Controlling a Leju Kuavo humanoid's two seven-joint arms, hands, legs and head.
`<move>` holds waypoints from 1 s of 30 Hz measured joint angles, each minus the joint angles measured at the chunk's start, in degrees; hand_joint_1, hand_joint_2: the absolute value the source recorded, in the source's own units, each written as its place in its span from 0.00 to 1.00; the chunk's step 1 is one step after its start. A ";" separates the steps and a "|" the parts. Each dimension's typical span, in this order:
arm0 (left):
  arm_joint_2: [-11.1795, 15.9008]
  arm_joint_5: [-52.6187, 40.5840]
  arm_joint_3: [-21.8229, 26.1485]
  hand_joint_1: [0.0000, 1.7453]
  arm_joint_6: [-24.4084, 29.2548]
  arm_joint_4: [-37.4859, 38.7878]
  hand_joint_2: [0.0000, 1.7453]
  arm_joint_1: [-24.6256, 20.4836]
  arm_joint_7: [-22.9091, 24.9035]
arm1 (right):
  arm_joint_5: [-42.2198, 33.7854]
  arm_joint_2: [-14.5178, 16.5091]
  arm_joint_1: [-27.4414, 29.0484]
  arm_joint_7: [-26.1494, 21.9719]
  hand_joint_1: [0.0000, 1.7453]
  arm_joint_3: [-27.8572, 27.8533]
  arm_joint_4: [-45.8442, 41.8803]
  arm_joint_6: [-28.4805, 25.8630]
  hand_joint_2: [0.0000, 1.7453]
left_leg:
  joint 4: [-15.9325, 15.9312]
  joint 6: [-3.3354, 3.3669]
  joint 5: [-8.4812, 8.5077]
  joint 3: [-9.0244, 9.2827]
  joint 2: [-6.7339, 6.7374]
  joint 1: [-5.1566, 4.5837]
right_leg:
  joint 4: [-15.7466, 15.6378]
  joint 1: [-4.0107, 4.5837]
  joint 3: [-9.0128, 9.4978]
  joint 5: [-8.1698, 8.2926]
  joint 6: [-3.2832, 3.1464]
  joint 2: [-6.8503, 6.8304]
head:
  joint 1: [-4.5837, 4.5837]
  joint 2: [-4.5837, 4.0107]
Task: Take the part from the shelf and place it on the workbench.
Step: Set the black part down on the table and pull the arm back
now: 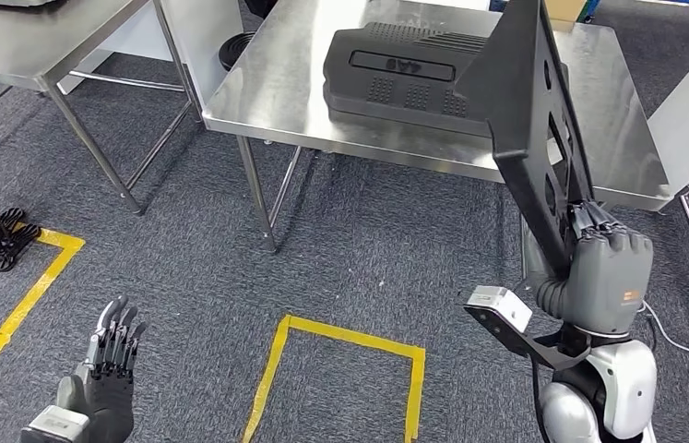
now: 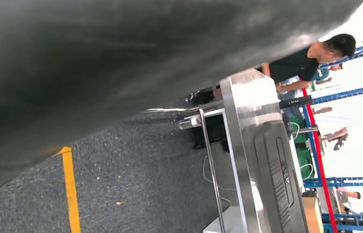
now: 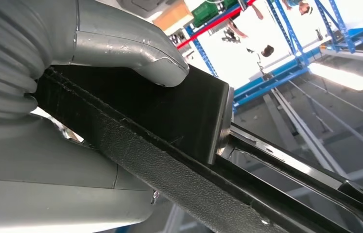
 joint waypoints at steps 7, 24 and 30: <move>0.19 -0.01 -0.13 0.00 0.42 0.08 0.00 -0.14 0.26 | 0.05 -0.13 -0.14 0.21 1.00 0.03 0.37 0.19 1.00 | 0.16 -1.06 -0.44 0.39 0.06 0.86 | -1.91 -1.45 0.53 2.17 3.55 -0.32 | 0.12 0.00; 0.53 0.09 -0.56 0.00 0.61 0.03 0.00 -0.94 0.50 | -0.06 -0.13 -1.47 0.38 1.00 0.07 0.81 1.05 1.00 | 5.69 -1.44 0.87 -4.19 -0.21 0.21 | -8.48 0.47 8.96 0.20 -1.73 0.82 | -0.15 -0.01; 0.70 0.37 -0.82 0.00 0.80 -0.03 0.00 -0.79 0.25 | 0.02 -0.33 -1.54 0.29 1.00 0.14 0.91 0.74 1.00 | 1.99 -0.01 0.08 -1.75 -0.48 -0.23 | -6.94 0.47 9.07 -1.16 -0.03 0.75 | 0.00 -0.01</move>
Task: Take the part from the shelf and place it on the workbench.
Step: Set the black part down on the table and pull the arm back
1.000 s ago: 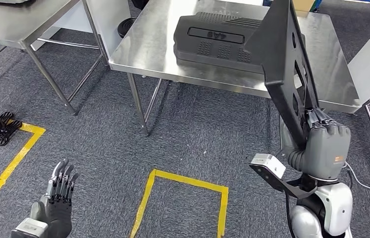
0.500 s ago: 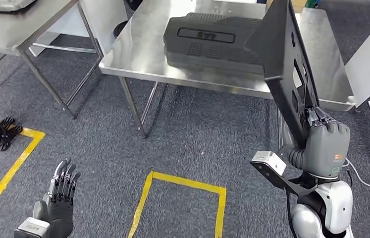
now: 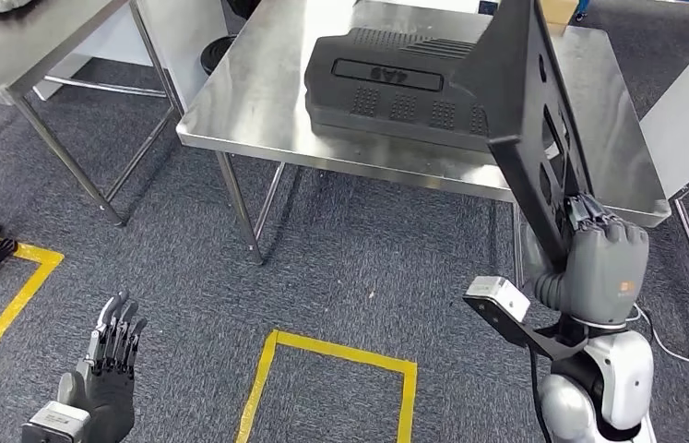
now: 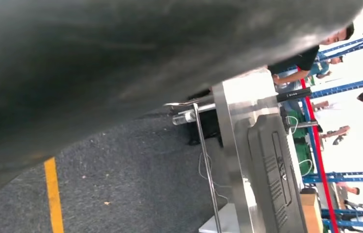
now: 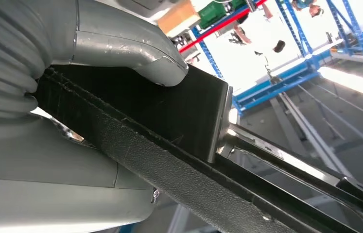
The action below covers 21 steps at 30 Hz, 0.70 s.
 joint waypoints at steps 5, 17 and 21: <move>0.01 -0.02 -0.13 0.00 0.11 0.11 0.00 -0.01 -0.08 | 0.39 -0.32 -0.32 0.02 1.00 0.04 0.40 0.21 1.00 | -0.30 0.61 -1.47 1.51 -0.10 0.07 | 15.43 -0.17 -11.46 -4.06 0.04 -0.17 | 0.28 0.01; 0.10 -0.02 -0.11 0.00 0.22 0.37 0.00 -0.12 -0.20 | 3.56 -1.99 -1.77 2.18 1.00 -0.05 0.97 4.09 1.00 | 6.20 -1.94 -6.05 2.61 0.26 -0.16 | -1.44 -0.42 -5.54 6.27 -2.19 -0.93 | 0.02 0.01; 0.11 -0.08 -0.05 0.00 -0.32 0.39 0.00 -0.03 0.07 | 10.59 -3.02 -2.98 5.22 1.00 0.57 1.72 8.34 1.00 | 15.97 -2.43 -9.56 -5.68 0.26 -0.08 | -1.45 -0.10 -3.88 4.80 -2.95 -0.71 | -0.12 0.01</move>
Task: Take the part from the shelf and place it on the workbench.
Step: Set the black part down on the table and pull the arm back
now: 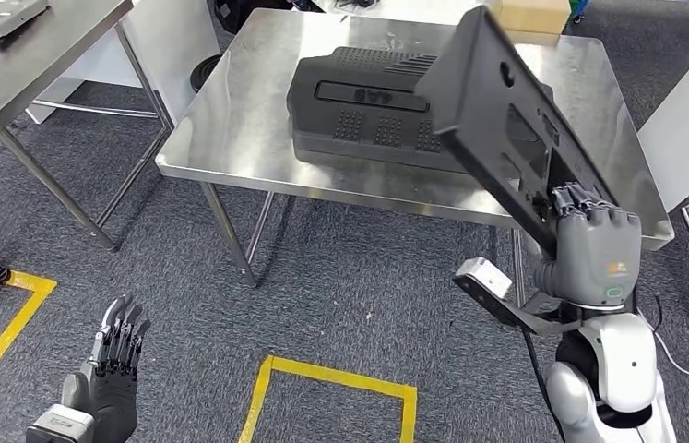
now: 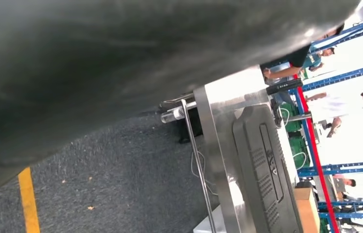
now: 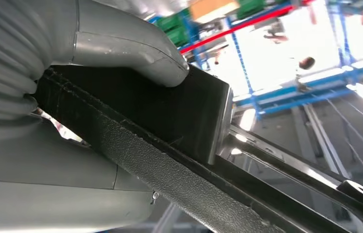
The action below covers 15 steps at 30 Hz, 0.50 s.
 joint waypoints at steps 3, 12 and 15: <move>-0.07 -0.12 0.38 0.00 -0.65 0.02 0.00 0.23 -0.07 | 3.08 -0.74 -1.02 1.38 1.00 1.16 1.00 2.13 1.00 | -9.00 0.56 7.04 1.90 0.01 0.00 | -0.01 0.05 1.88 -1.48 0.36 0.23 | -0.02 0.00; -2.27 -1.39 3.08 0.00 -4.27 0.29 0.00 0.12 -0.09 | 7.15 -0.87 -6.32 4.03 1.00 5.87 3.79 6.91 1.00 | -16.22 3.27 9.79 5.77 -0.16 -0.28 | 8.49 0.23 -1.97 -4.24 2.88 0.29 | 0.16 0.00; -3.10 -1.72 3.86 0.00 -5.04 0.29 0.00 -0.06 -0.02 | 7.65 -0.76 -7.14 4.61 1.00 7.11 4.52 7.60 1.00 | -16.21 3.46 8.84 6.40 -0.50 -0.25 | 17.04 -0.05 -9.03 -7.03 2.88 0.28 | 0.17 0.00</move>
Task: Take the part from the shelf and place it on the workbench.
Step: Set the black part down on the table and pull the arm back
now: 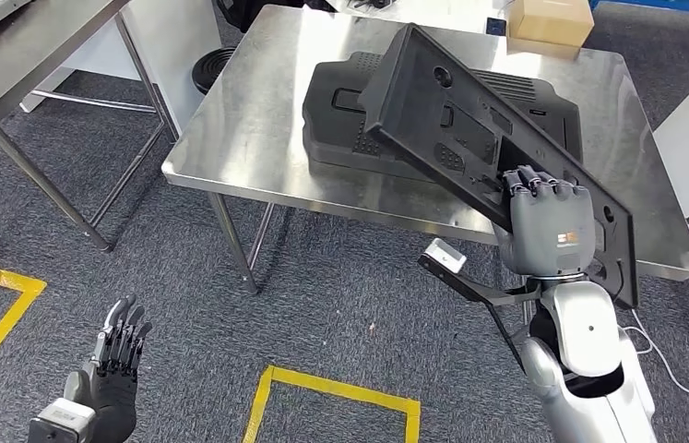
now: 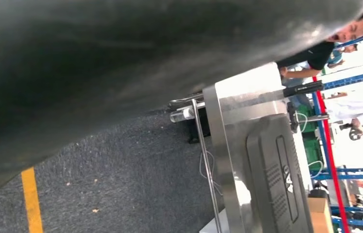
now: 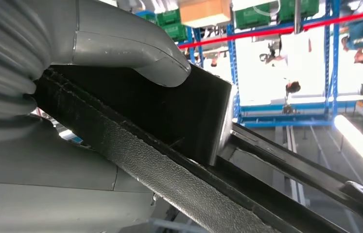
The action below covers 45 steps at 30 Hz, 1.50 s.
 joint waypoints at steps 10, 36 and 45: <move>-0.98 -0.51 1.32 0.00 -0.73 0.05 0.00 -0.10 -0.01 | 0.29 0.29 -1.32 0.39 1.00 1.67 1.30 0.42 1.00 | 0.98 -2.49 -2.97 3.64 -0.08 -0.02 | -17.51 -0.08 5.75 9.69 -1.33 -0.56 | -0.14 0.00; -3.93 -3.46 4.05 0.00 -5.82 2.11 0.00 -2.08 -1.56 | 2.00 -1.54 -3.73 1.89 1.00 0.99 3.56 5.38 1.00 | 0.15 -0.84 -2.00 2.36 -0.17 0.26 | -14.50 0.25 2.59 8.98 1.33 -0.26 | -0.08 0.00; -4.05 -3.14 4.26 0.00 -5.85 2.30 0.00 -2.86 -1.27 | 2.78 -1.46 -6.90 2.88 1.00 1.72 6.80 7.33 1.00 | 11.44 -3.12 -7.45 -2.48 0.27 0.18 | -18.05 0.04 7.44 9.18 -2.71 -0.31 | -0.52 0.00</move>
